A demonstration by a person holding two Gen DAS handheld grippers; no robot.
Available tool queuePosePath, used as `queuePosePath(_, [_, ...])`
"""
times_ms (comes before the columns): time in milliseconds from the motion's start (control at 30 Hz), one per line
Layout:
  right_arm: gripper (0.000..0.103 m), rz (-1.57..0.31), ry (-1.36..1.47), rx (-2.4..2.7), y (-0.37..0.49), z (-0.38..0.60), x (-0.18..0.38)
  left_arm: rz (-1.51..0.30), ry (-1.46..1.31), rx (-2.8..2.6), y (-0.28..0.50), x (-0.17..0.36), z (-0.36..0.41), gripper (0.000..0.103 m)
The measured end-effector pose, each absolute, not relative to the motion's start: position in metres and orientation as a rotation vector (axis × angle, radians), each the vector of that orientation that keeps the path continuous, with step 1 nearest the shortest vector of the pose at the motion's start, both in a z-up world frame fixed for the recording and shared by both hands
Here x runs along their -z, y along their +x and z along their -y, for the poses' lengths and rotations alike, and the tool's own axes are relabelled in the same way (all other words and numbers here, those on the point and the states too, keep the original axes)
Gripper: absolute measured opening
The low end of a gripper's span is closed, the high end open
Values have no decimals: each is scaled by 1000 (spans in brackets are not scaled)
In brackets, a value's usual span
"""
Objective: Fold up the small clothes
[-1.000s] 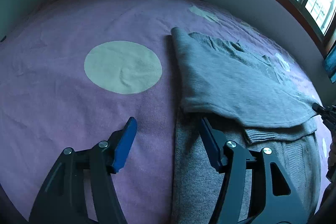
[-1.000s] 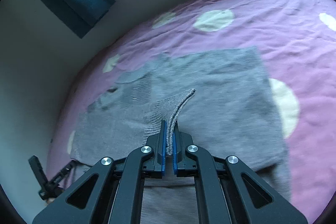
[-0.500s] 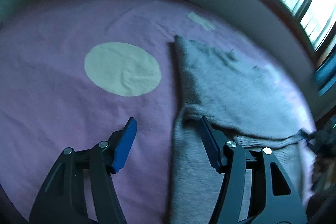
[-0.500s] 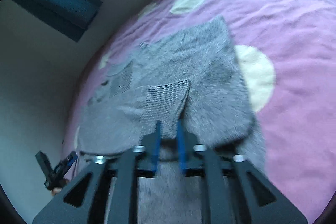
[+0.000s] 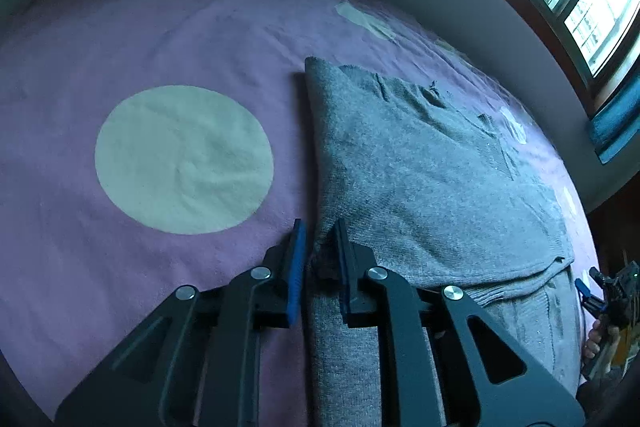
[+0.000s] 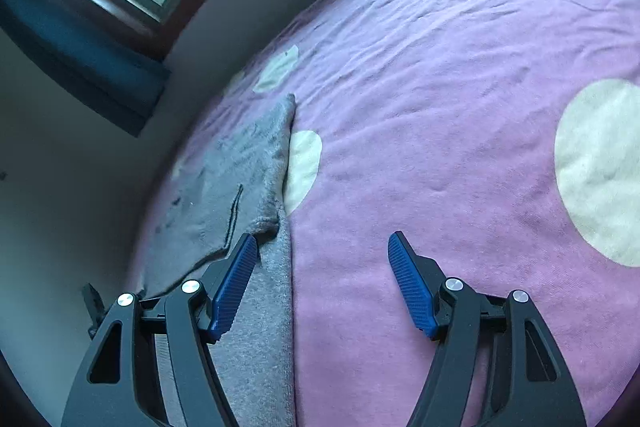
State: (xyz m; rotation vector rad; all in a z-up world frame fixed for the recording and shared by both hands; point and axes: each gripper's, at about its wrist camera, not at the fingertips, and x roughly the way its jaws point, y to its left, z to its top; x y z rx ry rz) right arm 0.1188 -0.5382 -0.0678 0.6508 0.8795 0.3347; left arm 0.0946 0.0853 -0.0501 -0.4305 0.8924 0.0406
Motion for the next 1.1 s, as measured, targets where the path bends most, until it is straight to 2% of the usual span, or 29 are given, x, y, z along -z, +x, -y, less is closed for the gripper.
queuePosePath(100, [69, -860, 621, -340, 118, 535, 69, -880, -442, -31, 95, 43, -86, 18])
queuePosePath(167, [73, -848, 609, -350, 118, 532, 68, -872, -463, -12, 101, 42, -88, 39])
queuePosePath(233, [74, -847, 601, -353, 118, 531, 68, -869, -469, -16, 109, 41, -88, 41])
queuePosePath(267, [74, -845, 602, -355, 117, 531, 68, -878, -460, -18, 116, 44, -87, 33])
queuePosePath(333, [74, -839, 607, -358, 117, 532, 68, -922, -412, -39, 128, 52, -83, 6])
queuePosePath(433, [74, -837, 604, -359, 116, 533, 68, -910, -432, -39, 133, 52, -88, 7])
queuePosePath(500, [74, -834, 602, -359, 116, 532, 67, -889, -460, -30, 139, 47, -95, 16])
queuePosePath(533, [74, -836, 604, -360, 116, 533, 68, -885, -472, -28, 143, 46, -98, 30])
queuePosePath(567, [75, -835, 606, -361, 115, 534, 68, -878, -482, -28, 147, 45, -102, 40])
queuePosePath(633, [75, -831, 608, -364, 115, 534, 67, -870, -506, -25, 156, 45, -107, 42])
queuePosePath(733, [76, -832, 603, -365, 115, 533, 68, -880, -528, -34, 175, 50, -112, 39])
queuePosePath(767, [76, -831, 602, -366, 115, 533, 68, -886, -509, -47, 181, 51, -111, 28])
queuePosePath(833, [76, -832, 600, -366, 116, 532, 69, -893, -425, -96, 195, 53, -110, 13])
queuePosePath(867, [76, -832, 599, -367, 116, 532, 69, -896, -410, -102, 199, 54, -110, 10])
queuePosePath(1100, [78, -827, 599, -372, 115, 531, 68, -885, -398, -93, 201, 49, -114, 11])
